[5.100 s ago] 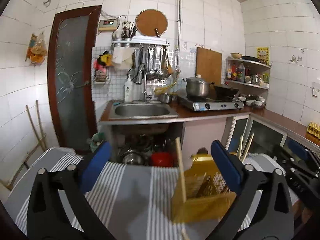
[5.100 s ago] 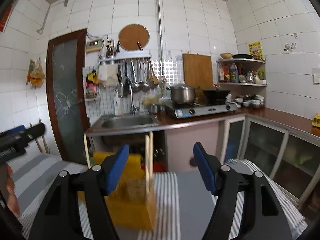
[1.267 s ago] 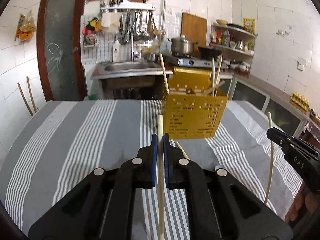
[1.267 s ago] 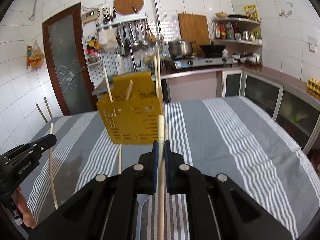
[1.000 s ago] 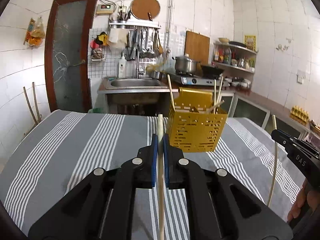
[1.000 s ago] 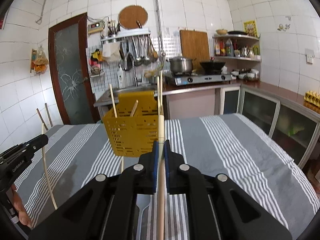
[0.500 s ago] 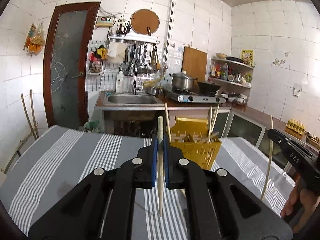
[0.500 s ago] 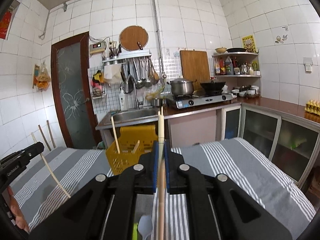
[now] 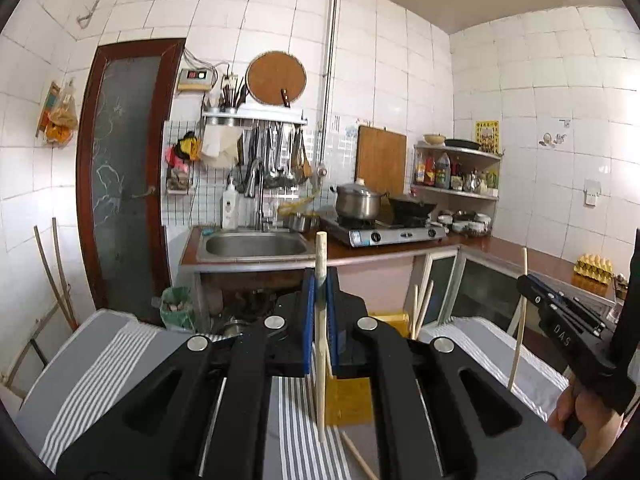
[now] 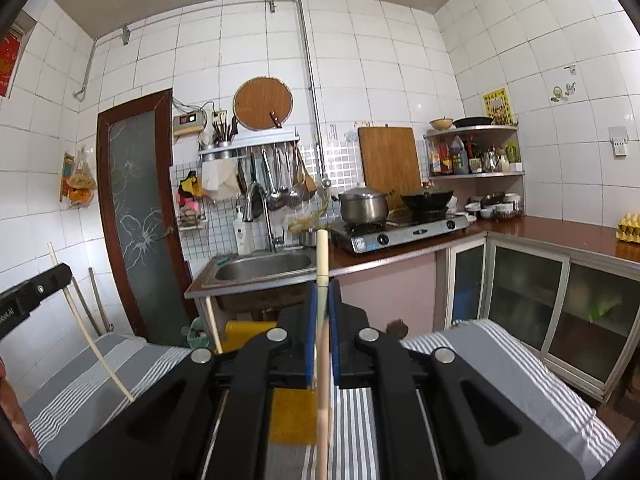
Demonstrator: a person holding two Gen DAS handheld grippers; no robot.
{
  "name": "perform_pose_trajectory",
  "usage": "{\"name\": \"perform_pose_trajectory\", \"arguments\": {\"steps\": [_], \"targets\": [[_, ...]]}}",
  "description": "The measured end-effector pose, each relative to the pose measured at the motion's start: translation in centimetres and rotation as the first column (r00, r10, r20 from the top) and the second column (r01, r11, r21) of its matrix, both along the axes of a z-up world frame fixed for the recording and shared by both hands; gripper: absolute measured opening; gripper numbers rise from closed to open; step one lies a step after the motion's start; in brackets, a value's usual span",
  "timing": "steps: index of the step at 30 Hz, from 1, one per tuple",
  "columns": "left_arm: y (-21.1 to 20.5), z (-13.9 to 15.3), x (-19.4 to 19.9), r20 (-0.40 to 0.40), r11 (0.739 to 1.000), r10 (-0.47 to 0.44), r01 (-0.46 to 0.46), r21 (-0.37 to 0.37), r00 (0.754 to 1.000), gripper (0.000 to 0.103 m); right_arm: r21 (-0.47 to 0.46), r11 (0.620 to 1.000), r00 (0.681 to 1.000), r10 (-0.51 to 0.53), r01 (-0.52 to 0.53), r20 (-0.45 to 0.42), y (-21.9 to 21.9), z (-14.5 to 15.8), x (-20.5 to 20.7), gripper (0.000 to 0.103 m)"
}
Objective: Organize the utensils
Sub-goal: 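Lift the held chopsticks with both tools and carry them over the yellow holder, then drop the chopsticks into the yellow holder by opening both tools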
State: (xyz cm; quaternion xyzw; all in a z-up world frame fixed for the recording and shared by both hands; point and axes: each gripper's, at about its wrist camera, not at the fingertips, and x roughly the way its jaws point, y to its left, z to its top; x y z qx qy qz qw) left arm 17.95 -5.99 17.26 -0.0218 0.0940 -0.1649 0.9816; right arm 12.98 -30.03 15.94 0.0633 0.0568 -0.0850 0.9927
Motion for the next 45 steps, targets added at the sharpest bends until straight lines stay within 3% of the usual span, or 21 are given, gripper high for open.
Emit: {"name": "perform_pose_trajectory", "arguments": {"steps": [7,13,20,24,27,32,37,38,39,40,42,45], "targets": [[-2.1,3.4,1.8,0.07,1.0,-0.017,0.017,0.009,0.997,0.004,-0.005,1.0,0.998,-0.007,0.007,0.067,-0.2,2.2,3.0,0.006],[-4.4,4.3,4.5,0.093,0.999,-0.032,0.031,0.022,0.995,0.004,0.029,1.0,0.994,-0.009,0.006,0.111,-0.9,3.2,6.6,0.006],[-6.4,2.5,7.8,0.091,0.999,-0.025,0.021,0.04,0.996,0.004,0.029,1.0,0.985,-0.002,-0.003,0.175,-1.3,2.0,10.5,0.006],[-7.1,0.6,10.2,0.056,0.999,-0.027,0.025,0.023,0.998,0.004,0.072,0.996,0.982,0.028,-0.042,0.185,-1.6,0.4,12.6,0.006],[-7.3,-1.3,11.9,0.019,1.0,-0.023,0.023,0.018,1.0,0.004,0.052,0.997,0.981,0.046,-0.057,0.19,-1.5,-1.3,13.4,0.006],[-7.1,-4.6,13.4,-0.049,0.999,-0.004,0.006,0.044,0.999,0.004,0.019,0.996,0.989,0.083,-0.086,0.125,-0.9,-4.0,13.8,0.006],[-6.1,-5.6,13.2,-0.101,0.999,0.01,-0.005,0.044,0.995,0.005,-0.006,0.996,0.995,0.093,-0.093,0.028,0.0,-5.0,12.8,0.011],[-5.9,-5.5,13.0,-0.107,0.999,0.014,-0.008,0.05,0.994,0.007,-0.013,0.997,0.997,0.073,-0.073,0.006,0.1,-4.9,12.4,0.02],[-5.6,-5.3,12.6,-0.116,0.998,0.018,-0.012,0.055,0.993,0.017,-0.011,0.998,0.998,0.058,-0.058,-0.018,0.1,-4.8,11.9,0.045],[-5.3,-5.0,12.1,-0.123,0.998,0.024,-0.017,0.057,0.992,0.025,-0.005,0.999,0.998,0.052,-0.052,-0.03,0.1,-4.7,11.3,0.061],[-4.3,-4.6,11.0,-0.132,0.998,0.041,-0.033,0.061,0.99,0.059,-0.01,1.0,0.998,0.028,-0.029,-0.062,0.1,-4.5,10.0,0.061],[-2.2,-4.3,8.9,-0.155,0.996,0.065,-0.056,0.062,0.986,0.078,-0.004,1.0,0.988,0.015,-0.016,-0.152,0.2,-4.7,7.9,0.062]]}}
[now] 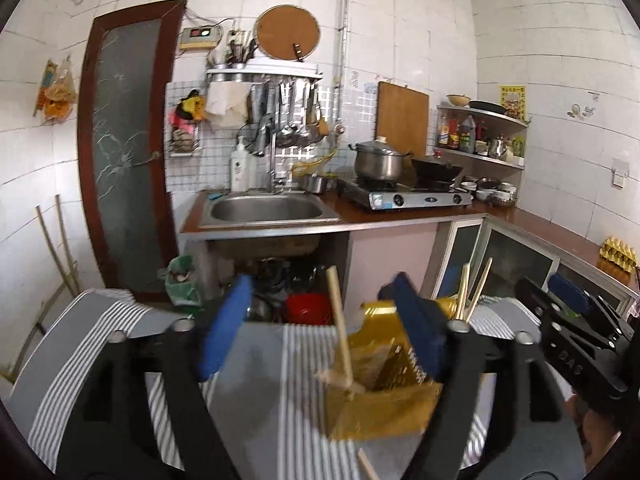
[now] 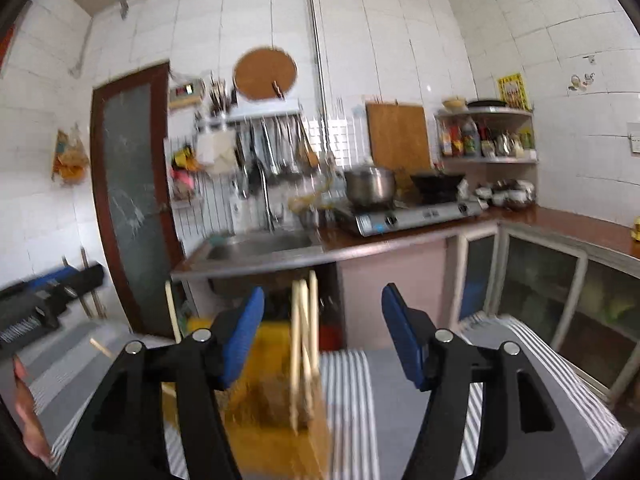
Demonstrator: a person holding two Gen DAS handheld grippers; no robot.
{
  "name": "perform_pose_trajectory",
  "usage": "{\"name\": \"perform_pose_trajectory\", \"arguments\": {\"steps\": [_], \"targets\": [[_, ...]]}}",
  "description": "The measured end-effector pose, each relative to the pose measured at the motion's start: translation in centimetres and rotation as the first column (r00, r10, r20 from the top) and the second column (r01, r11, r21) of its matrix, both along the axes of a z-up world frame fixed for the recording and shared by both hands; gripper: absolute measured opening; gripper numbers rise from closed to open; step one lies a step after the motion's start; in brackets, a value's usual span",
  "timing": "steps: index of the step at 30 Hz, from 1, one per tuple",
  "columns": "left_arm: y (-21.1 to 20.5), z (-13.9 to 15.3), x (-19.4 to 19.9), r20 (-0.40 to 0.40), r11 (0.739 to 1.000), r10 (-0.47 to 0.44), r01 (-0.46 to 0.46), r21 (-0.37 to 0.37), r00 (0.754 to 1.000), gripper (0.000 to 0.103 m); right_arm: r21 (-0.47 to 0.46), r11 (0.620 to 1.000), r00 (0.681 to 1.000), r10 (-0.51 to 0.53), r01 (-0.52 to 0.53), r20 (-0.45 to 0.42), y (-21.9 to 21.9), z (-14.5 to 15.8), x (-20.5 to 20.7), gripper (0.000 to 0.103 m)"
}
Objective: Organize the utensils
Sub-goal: 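Drop the chopsticks into the yellow holder by opening both tools, then grasp the light-blue spoon with the right tool while the left tool grasps a metal spoon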
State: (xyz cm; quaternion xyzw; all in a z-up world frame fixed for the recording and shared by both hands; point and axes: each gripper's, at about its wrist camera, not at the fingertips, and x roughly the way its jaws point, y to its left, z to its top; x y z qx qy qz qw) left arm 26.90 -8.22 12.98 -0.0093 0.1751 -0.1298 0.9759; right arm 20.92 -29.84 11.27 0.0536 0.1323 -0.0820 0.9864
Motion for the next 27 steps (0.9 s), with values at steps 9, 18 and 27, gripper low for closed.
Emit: {"name": "perform_pose_trajectory", "arguments": {"steps": [9,18,27], "targets": [[6.2,-4.4,-3.9,-0.179,0.997,0.073,-0.07,0.022,0.981,0.098,-0.04,0.999,0.972,0.008,-0.018,-0.234,2.6,-5.4,-6.1,0.066],[7.7,-13.2,-5.8,-0.382,0.991,0.103,-0.061,0.12,0.918,0.098,0.017,0.999,0.907,0.042,-0.039,-0.419,4.2,-12.6,-9.5,0.066],[5.6,-17.1,-7.9,-0.44,0.974,0.087,0.016,0.225,0.894,0.098,0.034,0.998,0.863,0.062,-0.052,-0.501,5.6,-15.0,-10.8,0.064]]}}
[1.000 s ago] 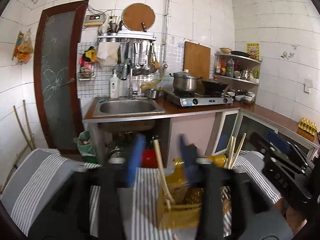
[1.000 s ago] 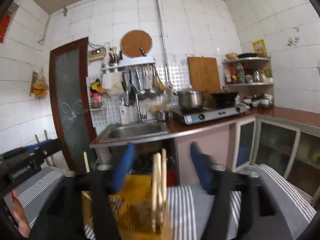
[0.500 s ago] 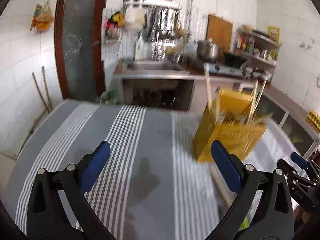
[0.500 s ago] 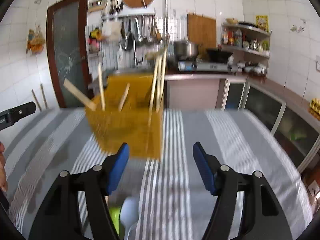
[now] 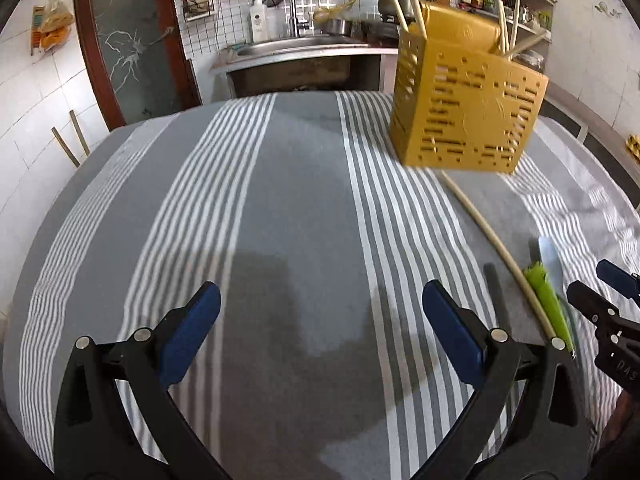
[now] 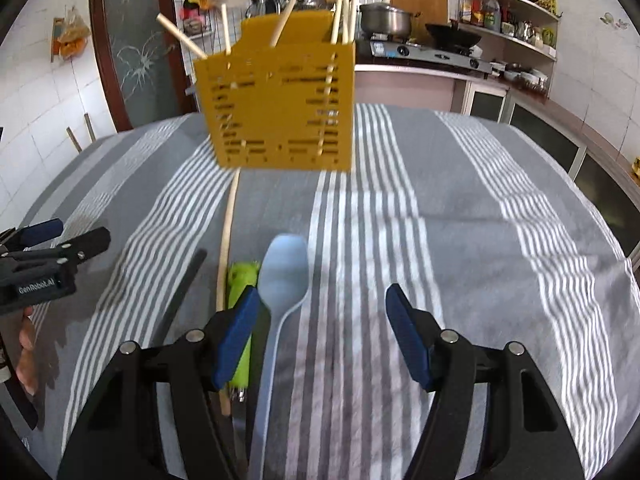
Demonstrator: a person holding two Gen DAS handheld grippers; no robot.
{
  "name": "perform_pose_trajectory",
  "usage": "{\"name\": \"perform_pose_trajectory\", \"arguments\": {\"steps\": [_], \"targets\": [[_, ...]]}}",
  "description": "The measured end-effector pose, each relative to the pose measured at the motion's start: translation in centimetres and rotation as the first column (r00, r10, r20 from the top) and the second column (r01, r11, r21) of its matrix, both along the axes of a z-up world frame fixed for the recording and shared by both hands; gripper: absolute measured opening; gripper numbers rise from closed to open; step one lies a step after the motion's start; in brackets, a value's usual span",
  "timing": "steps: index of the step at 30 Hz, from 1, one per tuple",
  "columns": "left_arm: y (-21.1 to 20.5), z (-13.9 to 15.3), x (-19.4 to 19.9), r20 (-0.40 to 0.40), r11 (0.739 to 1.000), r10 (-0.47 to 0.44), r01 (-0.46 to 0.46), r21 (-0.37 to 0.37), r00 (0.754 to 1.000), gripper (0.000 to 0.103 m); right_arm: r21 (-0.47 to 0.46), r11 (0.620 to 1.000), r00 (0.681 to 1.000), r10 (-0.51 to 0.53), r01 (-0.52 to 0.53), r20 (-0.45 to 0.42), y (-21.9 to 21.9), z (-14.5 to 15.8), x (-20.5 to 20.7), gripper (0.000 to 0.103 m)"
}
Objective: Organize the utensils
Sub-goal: 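Grasp the light-blue spoon with the right tool while the left tool grasps a metal spoon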
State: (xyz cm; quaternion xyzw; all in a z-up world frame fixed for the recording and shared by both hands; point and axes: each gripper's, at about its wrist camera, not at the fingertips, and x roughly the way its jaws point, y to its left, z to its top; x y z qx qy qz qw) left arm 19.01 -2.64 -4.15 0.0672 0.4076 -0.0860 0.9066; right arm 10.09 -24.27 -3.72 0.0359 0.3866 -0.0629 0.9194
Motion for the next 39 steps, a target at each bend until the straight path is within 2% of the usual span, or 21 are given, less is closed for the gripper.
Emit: {"name": "perform_pose_trajectory", "arguments": {"steps": [1,5,9,13,14,22,26,28,30,35,36,37,38,39], "targets": [[-0.3,0.0,0.1,-0.001,1.0,0.006,-0.006,0.001,1.0,0.098,0.005,1.0,1.0,0.0,0.0,-0.005,0.1,-0.1,-0.1,0.063],[-0.4,-0.4,-0.1,-0.017,1.0,0.017,-0.017,-0.016,1.0,0.098,0.016,1.0,0.999,0.01,-0.01,-0.04,0.5,-0.6,0.0,0.044],[-0.6,-0.5,-0.1,-0.032,0.999,0.017,-0.018,-0.033,0.999,0.098,0.019,1.0,0.998,0.015,-0.013,-0.069,0.7,-1.0,0.6,0.037],[-1.4,-0.5,-0.5,-0.05,0.998,0.002,-0.004,-0.056,0.999,0.098,0.023,1.0,0.997,0.023,-0.021,-0.075,0.7,-1.0,1.3,0.012],[-1.6,-0.4,-0.6,-0.053,0.998,-0.002,-0.001,-0.06,0.999,0.098,0.029,0.999,0.997,0.023,-0.021,-0.077,0.5,-1.0,1.4,0.009],[-5.0,-0.3,-1.7,-0.063,0.996,-0.062,0.057,-0.075,0.996,0.097,0.037,0.999,0.997,-0.021,0.023,-0.068,-2.2,-0.7,0.9,0.009],[-6.9,-0.7,-2.1,-0.079,0.995,-0.083,0.078,-0.065,0.993,0.094,0.02,0.999,0.996,-0.047,0.048,-0.07,-3.6,-0.6,0.3,0.009],[-7.7,-1.1,-2.1,-0.095,0.995,-0.089,0.084,-0.061,0.992,0.088,0.027,0.998,0.996,-0.053,0.055,-0.07,-4.2,-0.7,0.1,0.009],[-8.5,-1.6,-1.9,-0.121,0.994,-0.102,0.094,-0.063,0.987,0.072,0.033,0.998,0.996,-0.056,0.058,-0.069,-4.6,-0.7,-0.1,0.009],[-9.3,-1.9,-1.7,-0.125,0.994,-0.096,0.089,-0.063,0.988,0.054,0.046,0.997,0.996,-0.057,0.061,-0.07,-5.0,-0.7,0.2,0.011],[-9.2,-1.9,-1.5,-0.128,0.994,-0.096,0.088,-0.068,0.987,0.05,0.046,0.997,0.996,-0.058,0.061,-0.07,-5.1,-0.7,0.3,0.014],[-9.2,-1.8,-1.4,-0.131,0.994,-0.096,0.087,-0.073,0.987,0.048,0.044,0.997,0.996,-0.063,0.066,-0.071,-5.2,-0.7,0.5,0.027],[-9.2,-1.8,-1.2,-0.136,0.993,-0.098,0.088,-0.078,0.986,0.042,0.042,0.996,0.995,-0.071,0.074,-0.069,-5.3,-0.6,0.7,0.046],[-9.1,-1.8,-1.0,-0.139,0.993,-0.098,0.087,-0.082,0.985,0.037,0.042,0.996,0.995,-0.08,0.083,-0.062,-5.4,-0.5,0.9,0.051]]}}
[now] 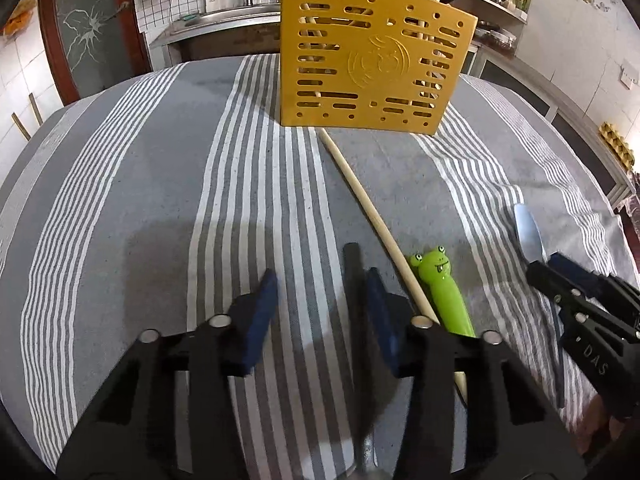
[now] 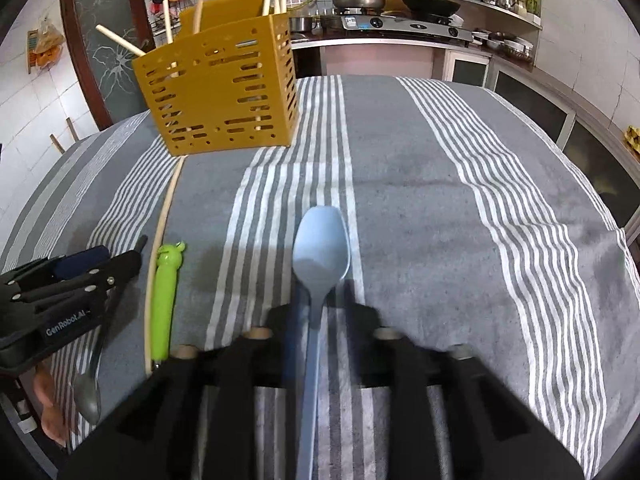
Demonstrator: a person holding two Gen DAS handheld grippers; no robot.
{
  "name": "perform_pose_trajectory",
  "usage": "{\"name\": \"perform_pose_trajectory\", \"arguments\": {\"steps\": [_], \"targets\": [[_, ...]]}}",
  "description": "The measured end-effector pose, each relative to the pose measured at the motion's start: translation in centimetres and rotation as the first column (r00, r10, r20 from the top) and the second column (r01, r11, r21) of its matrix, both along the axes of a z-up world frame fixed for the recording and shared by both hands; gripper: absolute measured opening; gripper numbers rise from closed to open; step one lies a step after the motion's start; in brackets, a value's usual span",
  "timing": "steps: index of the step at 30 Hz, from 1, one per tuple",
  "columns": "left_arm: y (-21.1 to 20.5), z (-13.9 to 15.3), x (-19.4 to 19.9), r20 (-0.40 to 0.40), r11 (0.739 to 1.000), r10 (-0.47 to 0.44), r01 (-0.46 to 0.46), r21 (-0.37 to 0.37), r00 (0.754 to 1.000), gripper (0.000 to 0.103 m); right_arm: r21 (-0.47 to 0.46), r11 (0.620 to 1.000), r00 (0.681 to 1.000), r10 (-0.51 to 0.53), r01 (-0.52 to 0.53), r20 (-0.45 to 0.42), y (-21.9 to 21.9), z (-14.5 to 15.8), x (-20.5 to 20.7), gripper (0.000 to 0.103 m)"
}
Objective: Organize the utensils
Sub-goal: 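Grasp the light-blue spoon with the right tool while the left tool grasps a metal spoon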
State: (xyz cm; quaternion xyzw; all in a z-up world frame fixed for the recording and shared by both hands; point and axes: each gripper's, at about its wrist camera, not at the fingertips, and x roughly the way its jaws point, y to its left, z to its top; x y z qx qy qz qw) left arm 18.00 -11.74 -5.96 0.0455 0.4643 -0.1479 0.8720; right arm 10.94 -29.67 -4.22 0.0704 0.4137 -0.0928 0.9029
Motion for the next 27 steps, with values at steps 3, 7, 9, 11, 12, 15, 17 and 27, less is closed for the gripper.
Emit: {"name": "perform_pose_trajectory", "arguments": {"steps": [3,7,9,11,12,15,17,27], "targets": [[0.2,-0.1,0.3,-0.005,1.0,0.004,-0.004,-0.003,1.0,0.028,0.005,1.0,1.0,-0.008,0.008,-0.006,-0.2,0.0,0.6,0.051],[0.2,0.0,0.6,-0.01,1.0,0.003,-0.003,-0.002,1.0,0.022,0.019,0.999,0.999,-0.03,0.031,-0.029,-0.6,-0.1,2.2,0.051],[0.1,0.0,0.9,-0.014,1.0,-0.001,0.001,0.0,1.0,0.018,0.0,0.999,0.998,-0.044,0.044,-0.05,-0.6,-0.2,3.2,0.05],[0.0,0.0,1.2,-0.02,1.0,0.0,0.0,-0.002,1.0,0.015,-0.01,0.999,0.997,-0.052,0.051,-0.061,-0.4,-0.2,3.9,0.046],[0.0,0.0,1.4,-0.024,1.0,0.001,-0.001,-0.003,1.0,0.013,-0.02,0.998,0.996,-0.056,0.055,-0.069,-0.2,-0.2,4.2,0.042],[0.0,0.0,1.6,-0.029,1.0,0.001,-0.001,-0.007,1.0,0.011,-0.027,0.998,0.995,-0.061,0.059,-0.079,0.0,-0.1,4.7,0.033],[0.0,0.0,1.7,-0.029,1.0,-0.002,0.002,-0.003,1.0,0.01,-0.02,0.998,0.995,-0.066,0.065,-0.075,-0.1,0.0,4.7,0.033],[0.1,0.7,1.2,-0.006,1.0,0.005,-0.005,-0.028,1.0,0.008,0.006,0.998,0.998,-0.069,0.069,0.002,-0.3,1.1,2.2,0.032]]}}
